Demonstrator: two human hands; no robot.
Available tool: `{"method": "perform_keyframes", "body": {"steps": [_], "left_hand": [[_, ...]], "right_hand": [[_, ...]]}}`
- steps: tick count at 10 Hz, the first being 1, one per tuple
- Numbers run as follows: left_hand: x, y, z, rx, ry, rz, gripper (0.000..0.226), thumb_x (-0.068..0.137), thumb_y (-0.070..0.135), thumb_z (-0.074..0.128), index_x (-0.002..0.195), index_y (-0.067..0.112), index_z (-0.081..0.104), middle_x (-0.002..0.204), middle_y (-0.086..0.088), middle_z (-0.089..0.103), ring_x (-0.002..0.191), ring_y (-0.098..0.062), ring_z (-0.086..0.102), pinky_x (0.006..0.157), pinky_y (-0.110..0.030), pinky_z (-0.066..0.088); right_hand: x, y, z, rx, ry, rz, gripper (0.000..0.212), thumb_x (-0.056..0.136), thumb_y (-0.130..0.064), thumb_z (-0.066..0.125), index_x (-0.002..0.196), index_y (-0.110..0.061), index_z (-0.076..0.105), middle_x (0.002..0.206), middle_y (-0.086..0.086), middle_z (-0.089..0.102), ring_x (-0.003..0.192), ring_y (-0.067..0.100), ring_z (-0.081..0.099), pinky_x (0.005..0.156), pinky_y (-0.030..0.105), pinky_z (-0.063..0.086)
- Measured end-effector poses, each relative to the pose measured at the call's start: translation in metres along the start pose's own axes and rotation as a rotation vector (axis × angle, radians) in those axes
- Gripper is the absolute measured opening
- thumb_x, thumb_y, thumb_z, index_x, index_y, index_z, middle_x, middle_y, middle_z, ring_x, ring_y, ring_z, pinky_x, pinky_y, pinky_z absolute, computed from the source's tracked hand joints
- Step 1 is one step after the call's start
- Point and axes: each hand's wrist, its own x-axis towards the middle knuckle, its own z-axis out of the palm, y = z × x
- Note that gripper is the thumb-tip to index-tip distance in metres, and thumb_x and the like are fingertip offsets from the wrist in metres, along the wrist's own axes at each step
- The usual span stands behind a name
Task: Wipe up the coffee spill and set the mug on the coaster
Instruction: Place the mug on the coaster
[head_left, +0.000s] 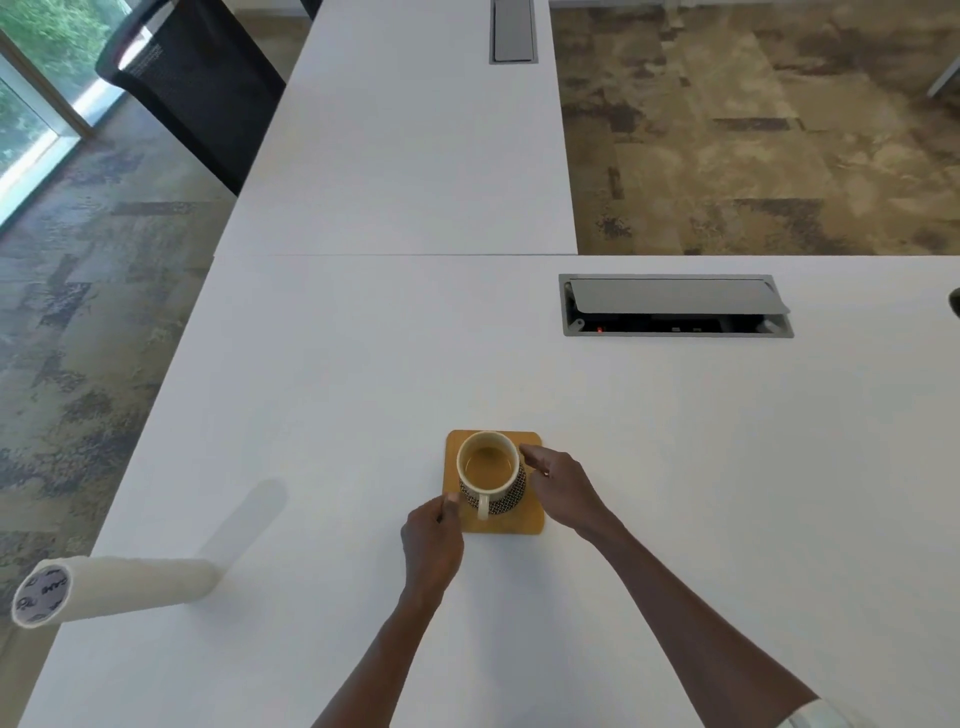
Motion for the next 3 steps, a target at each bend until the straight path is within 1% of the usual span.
{"method": "perform_keyframes", "body": {"steps": [1,2,3], "left_hand": [[0.004,0.006,-0.015,0.071,0.149,0.064,0.035,0.106,0.021,0.042,0.114,0.008,0.074,0.114,-0.007,0.075,0.108,-0.022,0.066,0.086,-0.024,0.04],[0.009,0.013,-0.029,0.097,0.152,0.166,0.039,0.108,0.02,0.038,0.138,0.006,0.059,0.145,-0.009,0.058,0.14,-0.023,0.049,0.111,-0.025,0.033],[0.011,0.017,-0.041,0.187,0.112,0.313,0.046,0.108,0.021,0.034,0.153,0.008,0.039,0.164,-0.006,0.031,0.156,-0.017,0.018,0.124,-0.033,0.016]], "right_hand": [[-0.003,-0.002,0.003,-0.099,0.151,0.002,0.034,0.099,-0.022,0.039,0.124,-0.009,0.059,0.103,0.008,0.071,0.096,0.023,0.062,0.088,0.038,0.049],[-0.011,-0.009,0.005,-0.147,0.301,-0.066,0.025,0.101,-0.028,0.038,0.105,-0.007,0.051,0.088,0.012,0.064,0.084,0.03,0.058,0.08,0.045,0.051],[-0.017,-0.018,0.008,-0.311,0.348,-0.117,0.045,0.105,-0.031,0.035,0.141,-0.006,0.039,0.146,0.011,0.047,0.136,0.026,0.042,0.111,0.042,0.038]]}}
